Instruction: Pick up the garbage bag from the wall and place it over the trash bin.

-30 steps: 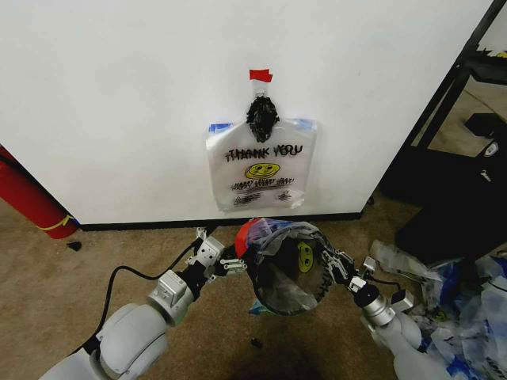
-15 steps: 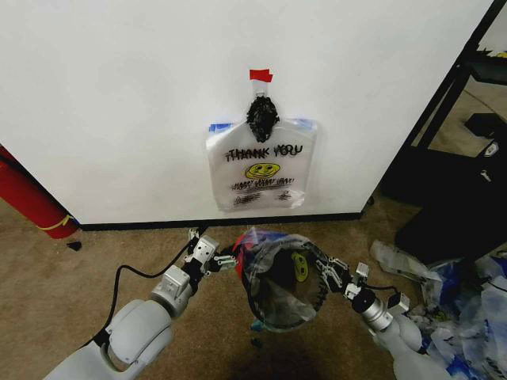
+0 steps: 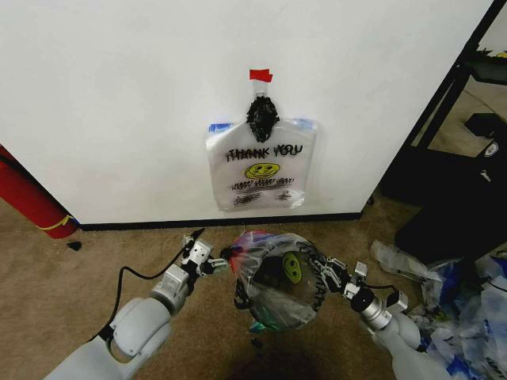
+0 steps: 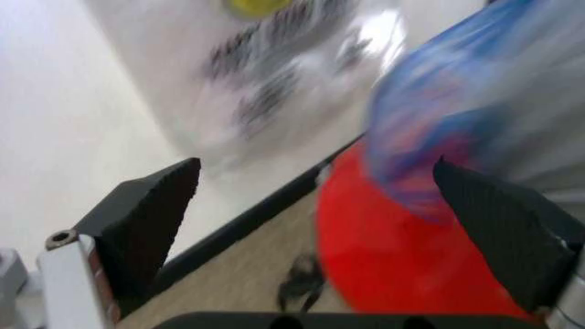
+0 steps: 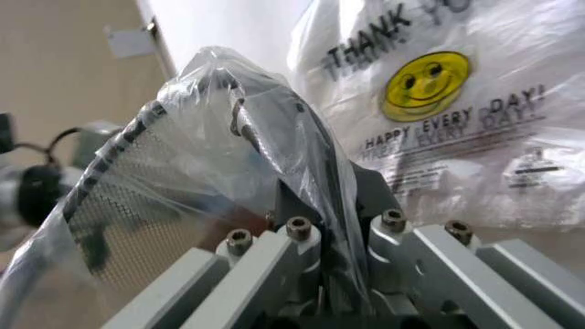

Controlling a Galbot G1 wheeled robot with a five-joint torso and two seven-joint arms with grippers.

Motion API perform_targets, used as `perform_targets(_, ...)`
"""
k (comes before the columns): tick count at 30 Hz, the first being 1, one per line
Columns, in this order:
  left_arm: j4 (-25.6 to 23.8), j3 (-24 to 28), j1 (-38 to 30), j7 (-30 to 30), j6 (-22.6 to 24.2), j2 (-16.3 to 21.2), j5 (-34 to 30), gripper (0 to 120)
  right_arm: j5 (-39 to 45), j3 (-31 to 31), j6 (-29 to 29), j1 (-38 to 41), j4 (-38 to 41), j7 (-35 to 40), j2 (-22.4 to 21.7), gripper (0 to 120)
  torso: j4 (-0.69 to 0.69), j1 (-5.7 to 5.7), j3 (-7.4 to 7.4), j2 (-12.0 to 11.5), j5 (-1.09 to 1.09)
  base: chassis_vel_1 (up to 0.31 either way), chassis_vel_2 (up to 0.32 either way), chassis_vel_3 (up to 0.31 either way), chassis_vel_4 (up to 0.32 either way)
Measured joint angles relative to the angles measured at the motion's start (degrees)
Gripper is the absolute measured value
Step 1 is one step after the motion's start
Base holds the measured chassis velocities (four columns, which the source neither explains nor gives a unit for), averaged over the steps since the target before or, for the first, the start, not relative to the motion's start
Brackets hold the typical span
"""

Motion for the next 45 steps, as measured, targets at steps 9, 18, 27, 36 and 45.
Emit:
perform_targets(9, 0.9, -1.7, 1.4, 1.5, -8.4, -2.2, 3.3, 100, 6.3, -3.4, 1.2, -1.8, 1.7, 13.0, 1.5, 1, 0.00, 0.00, 0.00, 0.0, 0.00, 0.000, 0.000, 0.000, 0.000)
perform_targets(18, 4.5, -1.9, 5.0, -8.8, -1.8, -4.1, 8.2, 100, 13.6, -4.9, 1.5, -2.6, 5.5, 25.4, 2.7, 1, 0.00, 0.00, 0.00, 0.0, -0.01, 0.000, 0.000, 0.000, 0.000)
perform_targets(27, -1.9, -0.6, 9.7, -6.2, 2.1, -4.0, 1.2, 100, 17.3, -4.9, 0.2, -2.7, 7.4, 30.4, 3.4, 1, 0.01, 0.00, 0.00, 0.0, 0.01, 0.000, 0.000, 0.000, 0.000)
perform_targets(36, -2.2, 0.7, 7.7, -5.7, 2.4, -7.2, -5.4, 100, 17.3, -5.0, -0.1, -3.4, 8.9, 30.9, 3.5, 1, 0.00, 0.00, 0.00, 0.0, 0.01, 0.000, 0.000, 0.000, 0.000)
perform_targets(45, 5.7, 0.6, 5.3, -8.1, -2.0, -9.9, 1.0, 100, 16.7, -5.3, -0.3, -5.3, 10.6, 29.7, 3.6, 1, 0.00, 0.00, 0.00, 0.0, 0.00, 0.000, 0.000, 0.000, 0.000)
